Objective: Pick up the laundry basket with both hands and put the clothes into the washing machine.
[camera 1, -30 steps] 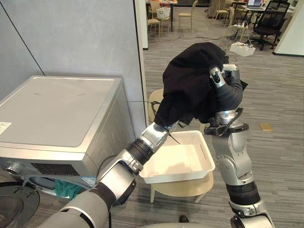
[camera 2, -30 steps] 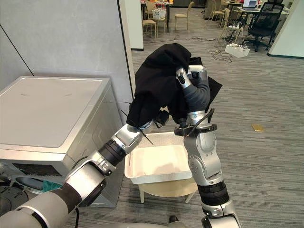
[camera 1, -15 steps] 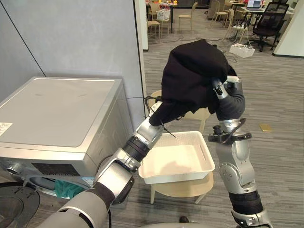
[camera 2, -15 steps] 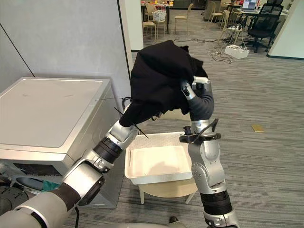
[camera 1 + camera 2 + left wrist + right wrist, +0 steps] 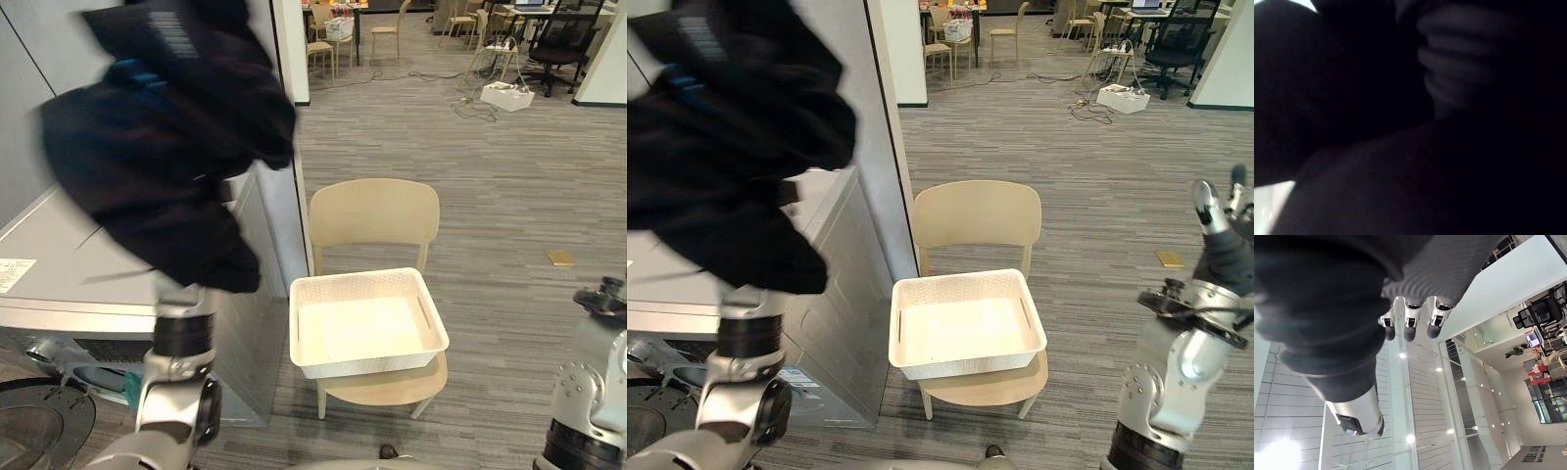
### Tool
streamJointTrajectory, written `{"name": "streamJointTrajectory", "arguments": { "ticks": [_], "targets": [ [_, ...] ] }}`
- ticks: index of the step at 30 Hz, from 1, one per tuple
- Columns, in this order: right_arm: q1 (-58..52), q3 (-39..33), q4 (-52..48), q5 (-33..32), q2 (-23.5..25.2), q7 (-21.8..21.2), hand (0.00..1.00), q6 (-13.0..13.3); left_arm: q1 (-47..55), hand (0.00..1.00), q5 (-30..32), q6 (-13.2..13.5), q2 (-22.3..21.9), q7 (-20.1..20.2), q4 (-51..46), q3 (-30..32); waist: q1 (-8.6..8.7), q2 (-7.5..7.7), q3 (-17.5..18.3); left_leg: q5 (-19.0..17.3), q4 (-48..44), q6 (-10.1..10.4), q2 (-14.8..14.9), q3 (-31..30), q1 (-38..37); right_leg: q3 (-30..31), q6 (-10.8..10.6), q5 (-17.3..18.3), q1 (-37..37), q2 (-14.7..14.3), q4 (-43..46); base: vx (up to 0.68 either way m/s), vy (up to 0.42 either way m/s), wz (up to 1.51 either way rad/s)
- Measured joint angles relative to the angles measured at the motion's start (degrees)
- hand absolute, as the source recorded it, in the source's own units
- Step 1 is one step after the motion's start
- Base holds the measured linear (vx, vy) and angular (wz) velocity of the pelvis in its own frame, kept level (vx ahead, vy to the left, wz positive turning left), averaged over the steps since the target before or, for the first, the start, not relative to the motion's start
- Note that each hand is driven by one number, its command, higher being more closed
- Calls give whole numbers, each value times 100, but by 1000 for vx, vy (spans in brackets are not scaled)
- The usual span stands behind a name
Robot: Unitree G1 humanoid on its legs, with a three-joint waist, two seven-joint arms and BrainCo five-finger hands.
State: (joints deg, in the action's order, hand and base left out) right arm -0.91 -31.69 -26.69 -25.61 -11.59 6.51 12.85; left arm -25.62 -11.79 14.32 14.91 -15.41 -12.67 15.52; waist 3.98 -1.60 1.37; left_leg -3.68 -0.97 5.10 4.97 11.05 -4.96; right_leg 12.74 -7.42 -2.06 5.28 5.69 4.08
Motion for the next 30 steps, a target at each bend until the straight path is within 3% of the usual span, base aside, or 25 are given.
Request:
{"name": "streamJointTrajectory", "arguments": {
  "ticks": [5, 9, 11, 14, 17, 18, 21, 24, 26, 30],
  "targets": [
    [-639, -328, -11, 98, 380, -32, 0, -3, 1595, 100, 29, 145, 71, -15, -585, 1452, -186, -5, 4, 0, 3, 0, -4, -71, 0, -70, 31, 42, -27, 18, 11, 1, -1, 7],
    [-1272, -720, 408, 315, 1049, -20, 0, -29, 2890, 100, 26, 232, -610, -66, -832, 2394, -213, 8, 86, -2, 17, 4, -8, -272, -9, -275, 59, 138, -120, 57, -11, 6, -13, 26],
    [-1601, -708, 710, 402, 1318, -21, 0, -62, 3393, 100, 80, 229, -946, -97, -830, 2374, -274, 19, 114, -5, 21, 8, -5, -325, -4, -337, 63, 181, -145, 66, -6, 10, -20, 16],
    [-2131, -471, 1474, 421, 1669, -70, 0, -97, 4088, 100, 413, 216, -1478, -86, -582, 1876, -369, 12, 124, -2, 13, 4, -2, -405, -1, -460, 55, 198, -226, 94, 12, 10, -16, 18],
    [-2523, -254, 2734, 285, 1803, -127, 0, -190, 4334, 100, 565, 121, -1768, 18, 751, 1220, -470, -24, 117, -18, -25, -5, 24, -454, 20, -622, 70, 292, -313, 106, 139, -18, -20, 22],
    [-2551, -244, 2856, 261, 1811, -137, 0, -195, 4337, 100, 567, 104, -1793, 39, 891, 1182, -471, -21, 116, -30, -30, -14, 28, -459, 22, -638, 74, 306, -315, 107, 153, -33, -24, 20],
    [-2539, -198, 4470, 75, 1770, -298, 0, -215, 4359, 100, 574, -42, -1871, 190, 2500, 932, -476, -9, 93, -157, -195, 3, 79, -464, 45, -668, 92, 388, -317, 79, 254, -43, -27, 4],
    [-2335, -294, 6585, 39, 1704, -541, 0, -422, 4242, 100, 339, -277, -1875, 545, 4720, 994, -464, -7, 98, -199, -214, 15, 134, -449, 64, -696, 110, 428, -302, 30, 261, -1, -11, -1],
    [-2229, -514, 7440, -52, 1686, -632, 0, -577, 4197, 100, 116, -430, -1880, 771, 5751, 1035, -465, -7, 99, -200, -176, 16, 144, -440, 59, -700, 123, 421, -301, 19, 223, 16, -5, -1],
    [-2121, -952, 8294, -203, 1685, -673, 0, -702, 4214, 100, -195, -642, -1932, 1043, 6792, 1553, -477, 11, 92, -215, -69, 41, 201, -303, -2, -597, 141, 411, -298, -54, 161, 70, -9, -15]
  ]
}}
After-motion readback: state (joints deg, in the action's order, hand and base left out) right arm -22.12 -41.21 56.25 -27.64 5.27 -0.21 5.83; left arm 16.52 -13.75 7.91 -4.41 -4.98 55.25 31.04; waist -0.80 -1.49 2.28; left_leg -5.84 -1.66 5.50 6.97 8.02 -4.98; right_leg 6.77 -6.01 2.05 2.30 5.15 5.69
